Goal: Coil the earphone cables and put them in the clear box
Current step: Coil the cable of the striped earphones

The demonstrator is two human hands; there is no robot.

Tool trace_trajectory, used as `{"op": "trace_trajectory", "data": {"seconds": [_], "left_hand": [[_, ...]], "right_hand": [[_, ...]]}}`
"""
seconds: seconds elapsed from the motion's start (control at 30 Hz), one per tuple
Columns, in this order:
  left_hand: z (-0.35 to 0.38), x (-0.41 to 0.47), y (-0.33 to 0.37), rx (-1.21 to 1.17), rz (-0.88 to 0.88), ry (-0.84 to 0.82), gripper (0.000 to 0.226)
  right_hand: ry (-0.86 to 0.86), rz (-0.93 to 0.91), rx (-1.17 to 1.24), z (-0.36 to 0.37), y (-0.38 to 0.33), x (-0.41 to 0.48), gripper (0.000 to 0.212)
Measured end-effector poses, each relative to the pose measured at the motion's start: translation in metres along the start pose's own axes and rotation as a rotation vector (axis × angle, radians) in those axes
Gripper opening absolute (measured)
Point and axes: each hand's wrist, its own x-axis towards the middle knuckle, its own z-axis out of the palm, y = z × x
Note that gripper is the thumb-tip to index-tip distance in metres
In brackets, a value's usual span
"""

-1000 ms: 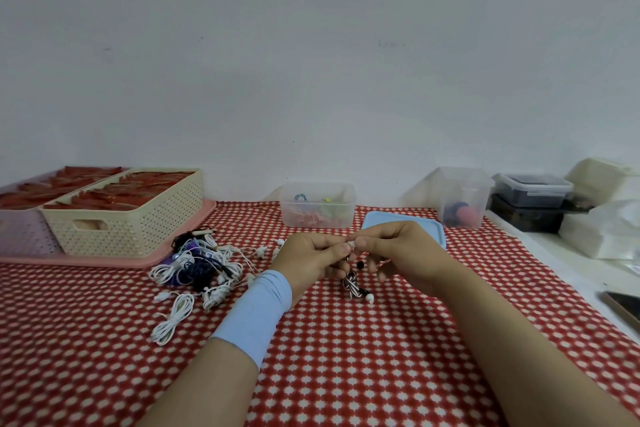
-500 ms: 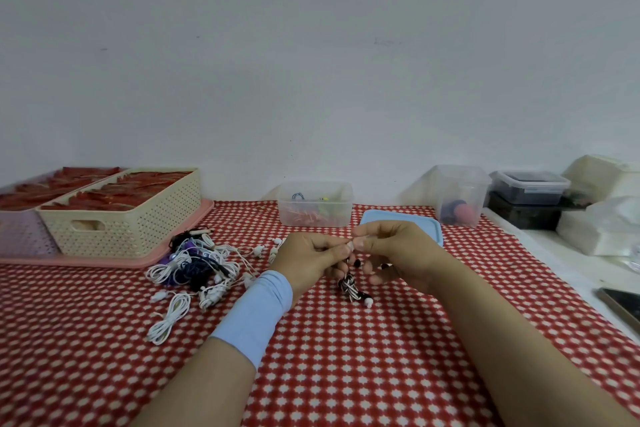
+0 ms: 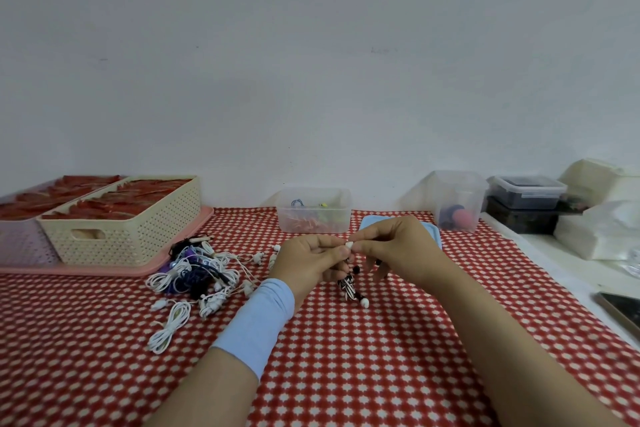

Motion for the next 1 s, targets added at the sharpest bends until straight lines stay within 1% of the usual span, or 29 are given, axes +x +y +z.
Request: {"op": "trace_trajectory", "data": {"seconds": [0.17, 0.27, 0.4, 0.53, 0.67, 0.87, 1.0], "left_hand": [[-0.0018, 0.0006, 0.0017, 0.121, 0.100, 0.064, 0.011], [-0.0028, 0.0009, 0.0014, 0.184, 0.132, 0.060, 0.012], [-0.0031, 0.0007, 0.0005, 0.238, 0.157, 0.047, 0.012], [-0.0052, 0.0018, -0.0015, 0.333, 0.205, 0.085, 0.012], [-0.0050, 0.0020, -0.0005, 0.370, 0.211, 0.065, 0.013], [-0.0059, 0.0009, 0.0006, 0.394, 0.224, 0.059, 0.016], [-0.0040, 0.0007, 0.0005, 0.375, 0.215, 0.031, 0.015]], "right_hand": [[0.033, 0.046, 0.123, 0.0084, 0.0022, 0.0013, 0.006], [0.012, 0.067, 0.179, 0.0070, 0.0017, 0.0000, 0.013], [0.003, 0.050, 0.099, 0.0049, 0.0030, 0.0004, 0.010], [-0.030, 0.063, 0.074, 0.0043, 0.0032, -0.0001, 0.012], [-0.026, 0.101, 0.084, 0.0045, 0.0048, 0.0003, 0.011], [-0.039, 0.110, 0.079, 0.0061, 0.0051, 0.0005, 0.012], [0.002, 0.144, 0.136, 0.0052, 0.0038, -0.0001, 0.019]]}}
